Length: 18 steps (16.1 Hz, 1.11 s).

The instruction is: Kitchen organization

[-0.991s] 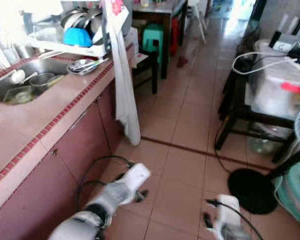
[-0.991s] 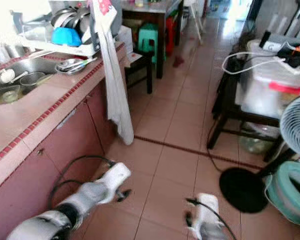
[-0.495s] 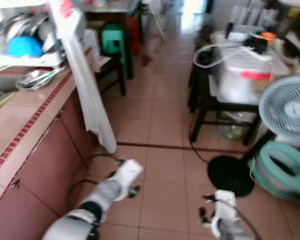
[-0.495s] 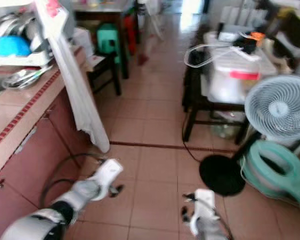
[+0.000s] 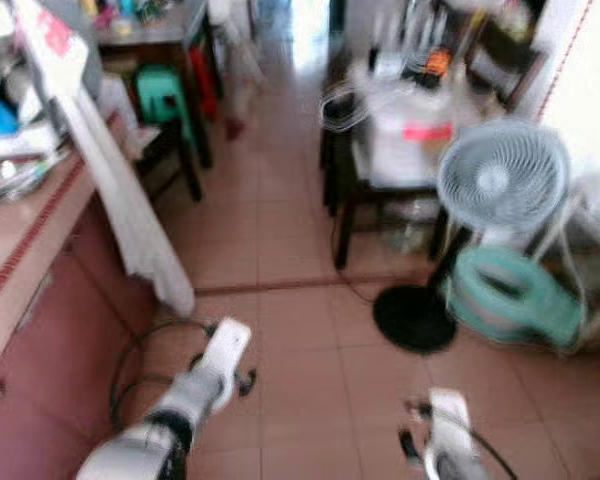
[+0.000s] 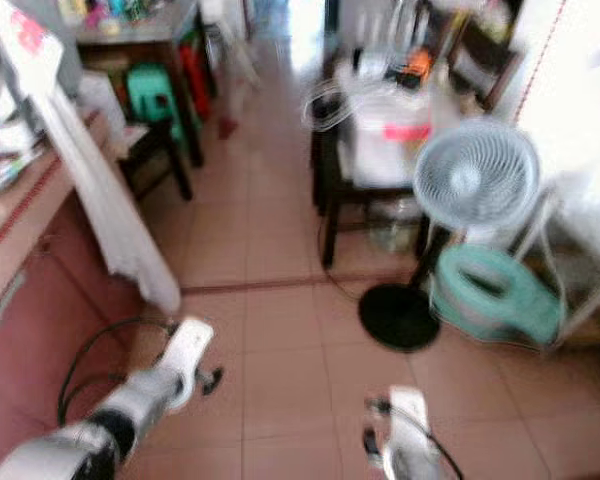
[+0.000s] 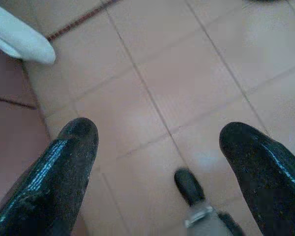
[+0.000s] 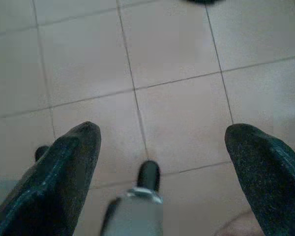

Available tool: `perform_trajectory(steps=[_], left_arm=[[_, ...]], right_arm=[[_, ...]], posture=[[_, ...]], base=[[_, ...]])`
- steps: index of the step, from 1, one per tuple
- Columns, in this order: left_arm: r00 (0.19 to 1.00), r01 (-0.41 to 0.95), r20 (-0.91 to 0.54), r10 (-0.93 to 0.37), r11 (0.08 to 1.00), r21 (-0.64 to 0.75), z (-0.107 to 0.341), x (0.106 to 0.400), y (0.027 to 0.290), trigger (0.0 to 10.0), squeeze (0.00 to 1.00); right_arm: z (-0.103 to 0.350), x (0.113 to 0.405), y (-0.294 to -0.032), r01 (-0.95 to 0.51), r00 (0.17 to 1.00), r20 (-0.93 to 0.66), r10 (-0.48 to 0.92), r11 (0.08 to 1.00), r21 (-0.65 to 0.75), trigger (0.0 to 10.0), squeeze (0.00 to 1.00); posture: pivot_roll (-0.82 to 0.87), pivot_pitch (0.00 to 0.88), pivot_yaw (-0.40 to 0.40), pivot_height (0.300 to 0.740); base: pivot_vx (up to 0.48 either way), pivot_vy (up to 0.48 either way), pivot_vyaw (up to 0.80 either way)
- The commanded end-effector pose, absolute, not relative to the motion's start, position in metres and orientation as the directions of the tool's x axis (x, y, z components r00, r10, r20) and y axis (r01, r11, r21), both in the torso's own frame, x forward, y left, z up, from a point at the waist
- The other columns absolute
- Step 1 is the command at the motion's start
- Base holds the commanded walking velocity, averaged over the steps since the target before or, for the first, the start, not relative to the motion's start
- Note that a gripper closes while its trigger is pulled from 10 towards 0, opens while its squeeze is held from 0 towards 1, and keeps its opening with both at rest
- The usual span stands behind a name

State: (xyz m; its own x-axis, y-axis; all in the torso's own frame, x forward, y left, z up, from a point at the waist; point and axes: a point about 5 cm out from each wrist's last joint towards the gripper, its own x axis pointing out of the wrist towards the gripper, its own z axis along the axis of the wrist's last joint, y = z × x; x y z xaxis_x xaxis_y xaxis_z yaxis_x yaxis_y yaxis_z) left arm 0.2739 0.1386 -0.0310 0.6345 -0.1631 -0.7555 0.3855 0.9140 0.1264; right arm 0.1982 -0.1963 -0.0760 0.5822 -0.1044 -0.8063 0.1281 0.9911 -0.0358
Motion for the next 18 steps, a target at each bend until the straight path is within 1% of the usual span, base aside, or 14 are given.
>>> perform_trajectory(steps=[1,4,10,18], left_arm=[[0.669,0.394,-0.721,-0.182,0.909,0.136,-0.0199,0.2864,0.1361,10.0,0.00],[0.675,0.434,-0.711,-0.196,0.885,0.169,-0.0145,0.2922,0.1347,10.0,0.00],[0.657,0.455,-0.730,-0.188,0.871,0.186,-0.0209,0.2848,0.1423,10.0,0.00],[0.662,0.467,-0.724,-0.192,0.862,0.198,-0.0178,0.2882,0.1421,10.0,0.00]], right_arm=[[-0.0734,0.2035,-0.1947,0.130,0.597,-0.796,-0.100,0.991,-0.027,10.0,0.00],[-0.0741,0.2031,-0.1910,0.143,0.596,-0.797,-0.098,0.990,-0.015,10.0,0.00],[-0.0737,0.2050,-0.1873,0.145,0.599,-0.796,-0.092,0.989,-0.005,10.0,0.00],[-0.0710,0.2099,-0.1848,0.148,0.619,-0.781,-0.085,0.989,0.009,10.0,0.00]], posture=[[0.03,0.000,0.064,0.740],[0.04,0.000,0.078,0.740],[0.06,0.000,0.086,0.740],[0.06,0.000,0.102,0.740]], base=[[0.424,0.000,0.00],[0.480,0.000,0.00],[0.403,0.000,0.00],[0.445,0.000,0.00]])
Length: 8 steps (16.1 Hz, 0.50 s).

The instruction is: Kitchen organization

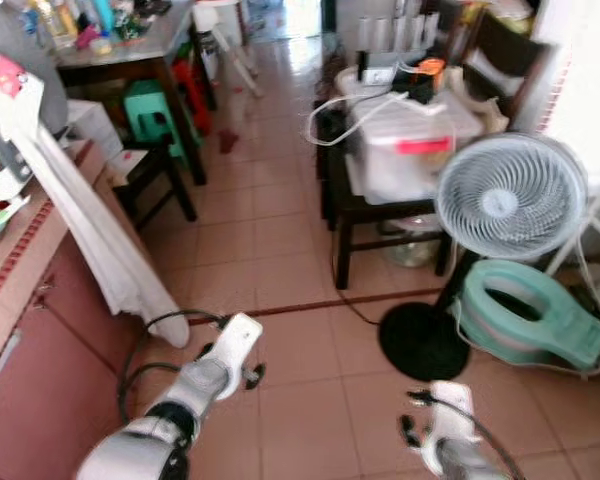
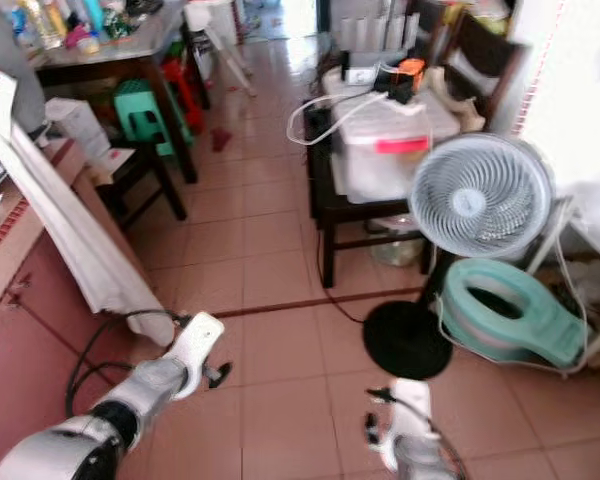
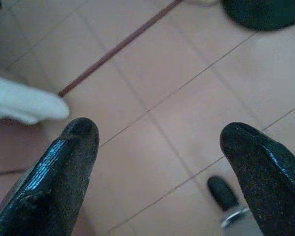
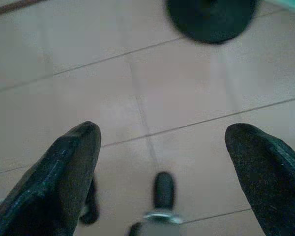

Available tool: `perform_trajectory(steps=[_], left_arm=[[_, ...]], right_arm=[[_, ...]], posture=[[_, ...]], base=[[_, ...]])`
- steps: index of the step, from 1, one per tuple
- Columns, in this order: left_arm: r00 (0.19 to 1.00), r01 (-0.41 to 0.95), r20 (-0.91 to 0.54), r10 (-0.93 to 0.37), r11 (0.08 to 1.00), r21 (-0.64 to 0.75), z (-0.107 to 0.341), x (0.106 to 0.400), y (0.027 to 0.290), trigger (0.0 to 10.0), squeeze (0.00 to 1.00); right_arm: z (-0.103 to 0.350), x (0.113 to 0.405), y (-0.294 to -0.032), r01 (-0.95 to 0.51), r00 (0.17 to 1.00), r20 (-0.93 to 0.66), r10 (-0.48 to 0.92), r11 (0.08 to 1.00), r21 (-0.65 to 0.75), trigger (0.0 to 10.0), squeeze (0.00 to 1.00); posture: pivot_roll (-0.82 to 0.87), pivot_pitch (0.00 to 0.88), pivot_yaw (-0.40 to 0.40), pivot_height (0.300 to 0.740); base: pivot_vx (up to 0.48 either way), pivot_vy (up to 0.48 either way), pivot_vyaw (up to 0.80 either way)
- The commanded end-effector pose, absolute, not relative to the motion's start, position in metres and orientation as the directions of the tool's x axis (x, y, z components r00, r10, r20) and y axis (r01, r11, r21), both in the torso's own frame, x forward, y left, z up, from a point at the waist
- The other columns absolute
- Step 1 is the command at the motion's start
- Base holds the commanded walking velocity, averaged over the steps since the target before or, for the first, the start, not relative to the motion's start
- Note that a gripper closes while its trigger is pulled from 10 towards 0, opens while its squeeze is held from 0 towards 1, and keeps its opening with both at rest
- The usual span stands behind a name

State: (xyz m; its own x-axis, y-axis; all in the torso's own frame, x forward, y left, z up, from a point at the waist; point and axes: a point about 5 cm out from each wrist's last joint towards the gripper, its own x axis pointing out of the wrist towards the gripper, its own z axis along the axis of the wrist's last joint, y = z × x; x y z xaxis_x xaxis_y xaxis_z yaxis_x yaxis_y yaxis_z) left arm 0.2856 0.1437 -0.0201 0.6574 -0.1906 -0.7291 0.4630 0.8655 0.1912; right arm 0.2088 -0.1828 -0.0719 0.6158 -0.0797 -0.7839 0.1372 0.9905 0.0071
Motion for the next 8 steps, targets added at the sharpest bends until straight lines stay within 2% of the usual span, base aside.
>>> perform_trajectory(steps=[1,3,8], left_arm=[[0.662,0.473,-0.725,-0.192,0.857,0.206,-0.0176,0.2885,0.1423,10.0,0.00],[0.665,0.469,-0.723,-0.189,0.858,0.207,-0.0170,0.2892,0.1423,10.0,0.00],[0.667,0.464,-0.724,-0.177,0.859,0.218,-0.0171,0.2892,0.1440,10.0,0.00]], right_arm=[[-0.0699,0.2115,-0.1849,0.136,0.628,-0.774,-0.083,0.991,0.004,10.0,0.00],[-0.0694,0.2121,-0.1849,0.136,0.633,-0.770,-0.083,0.991,0.006,10.0,0.00],[-0.0700,0.2110,-0.1851,0.117,0.631,-0.772,-0.081,0.993,-0.008,10.0,0.00]], posture=[[0.06,0.000,0.105,0.740],[0.06,0.000,0.106,0.740],[0.05,0.000,0.104,0.740]], base=[[0.446,0.000,0.00],[0.450,0.000,0.00],[0.448,0.000,0.79]])
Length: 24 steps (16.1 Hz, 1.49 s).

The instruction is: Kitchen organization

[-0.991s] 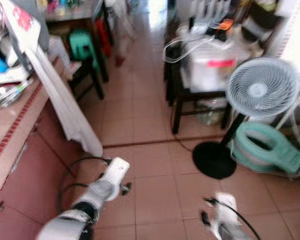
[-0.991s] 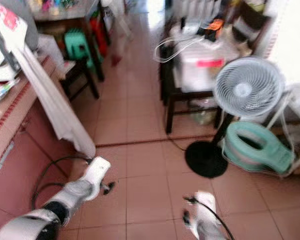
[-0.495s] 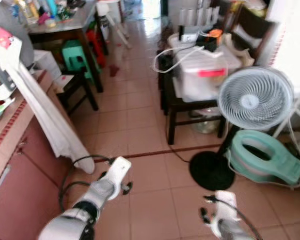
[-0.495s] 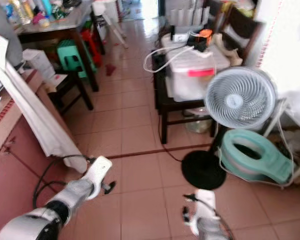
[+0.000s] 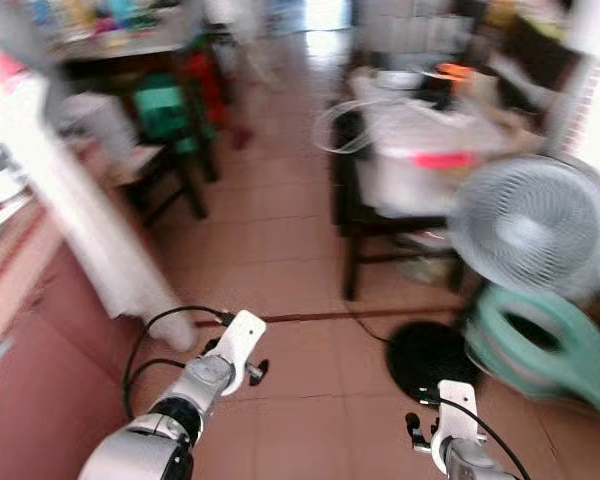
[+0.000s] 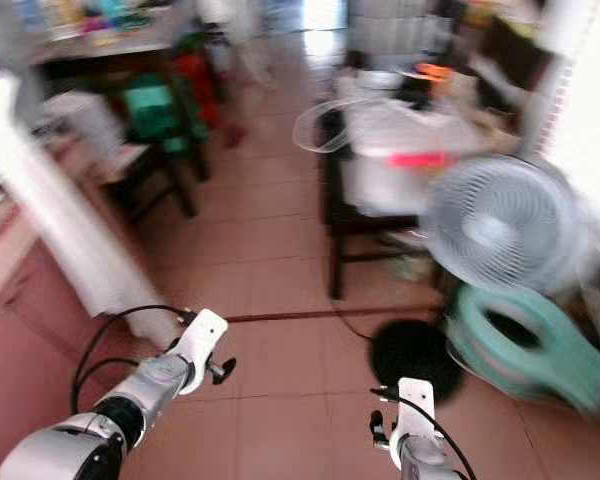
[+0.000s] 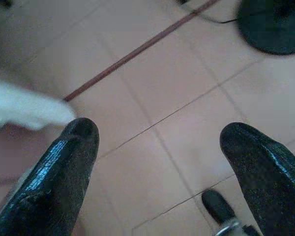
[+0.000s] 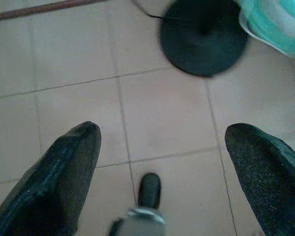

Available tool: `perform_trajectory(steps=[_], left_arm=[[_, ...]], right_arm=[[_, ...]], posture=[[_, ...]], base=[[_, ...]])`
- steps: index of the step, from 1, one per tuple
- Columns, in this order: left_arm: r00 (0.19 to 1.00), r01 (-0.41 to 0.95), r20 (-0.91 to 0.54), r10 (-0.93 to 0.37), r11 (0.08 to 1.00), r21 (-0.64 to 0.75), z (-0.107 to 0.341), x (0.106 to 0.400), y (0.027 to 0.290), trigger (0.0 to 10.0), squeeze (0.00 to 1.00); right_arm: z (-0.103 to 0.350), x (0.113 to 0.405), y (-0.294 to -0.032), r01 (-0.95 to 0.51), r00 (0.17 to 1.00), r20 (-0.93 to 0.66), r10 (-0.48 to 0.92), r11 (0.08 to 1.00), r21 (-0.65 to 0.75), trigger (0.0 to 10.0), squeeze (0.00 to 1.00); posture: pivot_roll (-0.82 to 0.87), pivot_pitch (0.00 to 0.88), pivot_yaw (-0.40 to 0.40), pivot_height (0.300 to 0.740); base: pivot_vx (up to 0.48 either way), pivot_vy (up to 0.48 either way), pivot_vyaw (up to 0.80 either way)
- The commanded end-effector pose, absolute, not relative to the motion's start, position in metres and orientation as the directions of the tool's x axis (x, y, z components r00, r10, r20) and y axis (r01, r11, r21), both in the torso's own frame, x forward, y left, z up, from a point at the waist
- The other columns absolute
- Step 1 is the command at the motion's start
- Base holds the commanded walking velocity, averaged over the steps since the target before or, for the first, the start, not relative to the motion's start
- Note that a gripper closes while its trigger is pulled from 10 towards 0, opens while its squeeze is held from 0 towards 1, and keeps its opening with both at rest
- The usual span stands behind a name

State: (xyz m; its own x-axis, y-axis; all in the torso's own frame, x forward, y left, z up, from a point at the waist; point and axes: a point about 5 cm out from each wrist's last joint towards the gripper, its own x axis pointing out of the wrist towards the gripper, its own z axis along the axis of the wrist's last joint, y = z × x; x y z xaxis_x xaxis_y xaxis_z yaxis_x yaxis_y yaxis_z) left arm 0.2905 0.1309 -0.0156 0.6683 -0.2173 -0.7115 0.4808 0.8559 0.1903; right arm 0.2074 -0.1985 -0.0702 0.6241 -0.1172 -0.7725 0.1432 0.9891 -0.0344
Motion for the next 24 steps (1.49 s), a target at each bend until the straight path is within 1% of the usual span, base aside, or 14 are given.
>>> perform_trajectory(steps=[1,3,6,15,18,20,24], left_arm=[[0.667,0.462,-0.725,-0.173,0.859,0.219,-0.018,0.289,0.145,10.0,0.00],[0.665,0.461,-0.727,-0.170,0.859,0.221,-0.018,0.288,0.145,10.0,0.00],[0.660,0.465,-0.731,-0.172,0.858,0.218,-0.020,0.286,0.145,10.0,0.00],[0.651,0.472,-0.738,-0.176,0.855,0.213,-0.023,0.283,0.143,10.0,0.00],[0.653,0.470,-0.740,-0.161,0.853,0.229,-0.023,0.282,0.145,10.0,0.00],[0.651,0.458,-0.746,-0.136,0.855,0.244,-0.026,0.280,0.151,10.0,0.00],[0.652,0.431,-0.750,-0.116,0.870,0.240,-0.027,0.278,0.155,10.0,0.00]], right_arm=[[-0.070,0.211,-0.186,0.119,0.631,-0.771,-0.081,0.993,-0.008,10.0,0.00],[-0.070,0.210,-0.187,0.105,0.629,-0.773,-0.081,0.994,-0.019,10.0,0.00],[-0.071,0.209,-0.188,0.123,0.629,-0.773,-0.088,0.992,-0.012,10.0,0.00],[-0.072,0.206,-0.190,0.122,0.619,-0.780,-0.093,0.992,-0.022,10.0,0.00],[-0.073,0.204,-0.190,0.123,0.614,-0.783,-0.096,0.992,-0.025,10.0,0.00],[-0.074,0.202,-0.192,0.132,0.611,-0.785,-0.103,0.991,-0.027,10.0,0.00],[-0.075,0.201,-0.193,0.134,0.606,-0.788,-0.107,0.990,-0.032,10.0,0.00]], posture=[[0.05,0.000,0.103,0.740],[0.05,0.000,0.104,0.740],[0.05,0.000,0.103,0.740],[0.05,0.000,0.093,0.740],[0.05,0.000,0.092,0.740],[0.05,0.000,0.091,0.740],[0.05,0.000,0.092,0.740]], base=[[0.450,0.000,0.79],[0.450,0.000,0.78],[0.451,0.000,0.60],[0.448,0.000,0.00],[0.000,0.000,0.00],[0.000,0.000,0.00],[0.000,0.000,0.00]])
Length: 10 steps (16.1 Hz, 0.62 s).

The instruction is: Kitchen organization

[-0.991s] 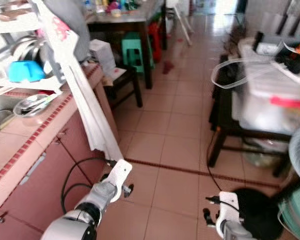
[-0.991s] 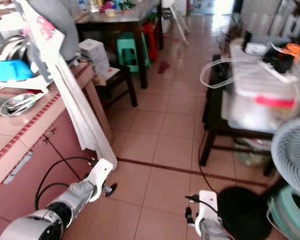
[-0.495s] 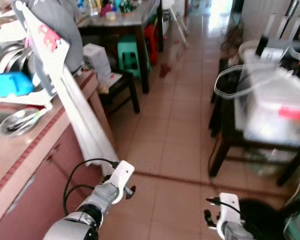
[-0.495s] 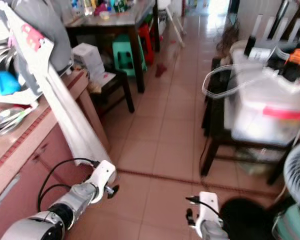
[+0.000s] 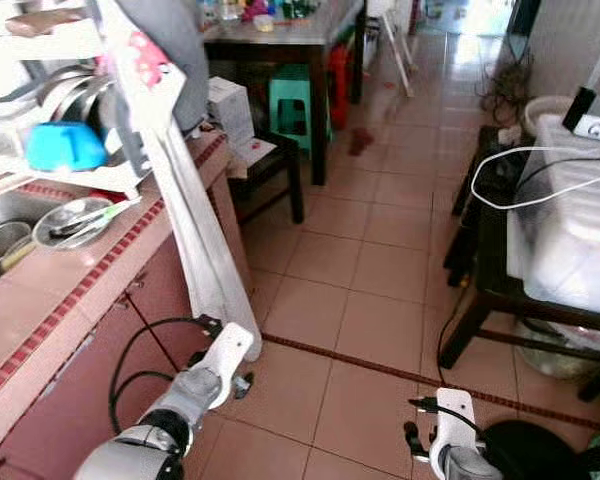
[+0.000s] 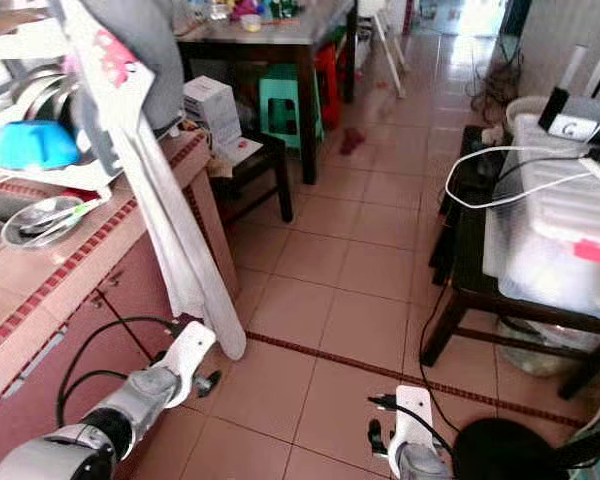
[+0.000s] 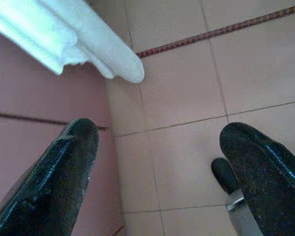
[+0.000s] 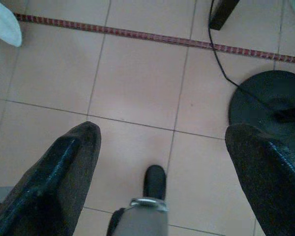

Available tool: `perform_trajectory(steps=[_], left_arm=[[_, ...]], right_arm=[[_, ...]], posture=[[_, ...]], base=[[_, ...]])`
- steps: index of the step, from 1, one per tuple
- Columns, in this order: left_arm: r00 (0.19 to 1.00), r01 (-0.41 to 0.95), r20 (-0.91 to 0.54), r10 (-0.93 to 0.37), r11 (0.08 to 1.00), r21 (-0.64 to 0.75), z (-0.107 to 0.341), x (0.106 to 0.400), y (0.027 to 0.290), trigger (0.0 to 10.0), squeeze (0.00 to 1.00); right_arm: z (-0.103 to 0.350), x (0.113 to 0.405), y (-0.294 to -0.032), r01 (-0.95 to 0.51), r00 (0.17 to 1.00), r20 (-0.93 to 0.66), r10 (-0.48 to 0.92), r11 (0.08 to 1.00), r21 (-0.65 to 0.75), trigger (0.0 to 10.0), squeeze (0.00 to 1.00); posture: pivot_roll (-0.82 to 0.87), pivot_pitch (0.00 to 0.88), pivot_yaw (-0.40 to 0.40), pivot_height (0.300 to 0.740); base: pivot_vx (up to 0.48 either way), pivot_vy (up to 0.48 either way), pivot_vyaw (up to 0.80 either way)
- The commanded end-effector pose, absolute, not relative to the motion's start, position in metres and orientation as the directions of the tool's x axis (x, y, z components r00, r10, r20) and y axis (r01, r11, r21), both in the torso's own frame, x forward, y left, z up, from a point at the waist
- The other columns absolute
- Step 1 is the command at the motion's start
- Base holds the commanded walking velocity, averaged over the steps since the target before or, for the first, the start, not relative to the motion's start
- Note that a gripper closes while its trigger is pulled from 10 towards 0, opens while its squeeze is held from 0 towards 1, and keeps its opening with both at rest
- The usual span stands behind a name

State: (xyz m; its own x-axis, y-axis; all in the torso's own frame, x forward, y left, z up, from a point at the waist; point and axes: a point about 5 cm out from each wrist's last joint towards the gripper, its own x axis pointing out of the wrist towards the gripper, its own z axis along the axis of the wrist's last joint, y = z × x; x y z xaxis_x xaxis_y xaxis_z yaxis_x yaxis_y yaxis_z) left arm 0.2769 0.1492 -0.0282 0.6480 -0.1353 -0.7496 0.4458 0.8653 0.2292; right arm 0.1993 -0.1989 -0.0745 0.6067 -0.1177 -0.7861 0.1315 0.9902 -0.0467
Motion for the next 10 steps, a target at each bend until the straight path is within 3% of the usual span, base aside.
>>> perform_trajectory(steps=[1,10], left_arm=[[0.654,0.396,-0.750,-0.095,0.888,0.232,-0.0272,0.2780,0.1577,10.0,0.00],[0.656,0.382,-0.749,-0.094,0.897,0.221,-0.0262,0.2791,0.1590,10.0,0.00]], right_arm=[[-0.0747,0.2009,-0.1931,0.134,0.606,-0.788,-0.107,0.990,-0.031,10.0,0.00],[-0.0751,0.1997,-0.1940,0.142,0.604,-0.789,-0.113,0.989,-0.033,10.0,0.00]], posture=[[0.05,0.000,0.092,0.740],[0.05,0.000,0.095,0.740]], base=[[0.000,0.000,0.00],[0.000,0.000,0.00]])
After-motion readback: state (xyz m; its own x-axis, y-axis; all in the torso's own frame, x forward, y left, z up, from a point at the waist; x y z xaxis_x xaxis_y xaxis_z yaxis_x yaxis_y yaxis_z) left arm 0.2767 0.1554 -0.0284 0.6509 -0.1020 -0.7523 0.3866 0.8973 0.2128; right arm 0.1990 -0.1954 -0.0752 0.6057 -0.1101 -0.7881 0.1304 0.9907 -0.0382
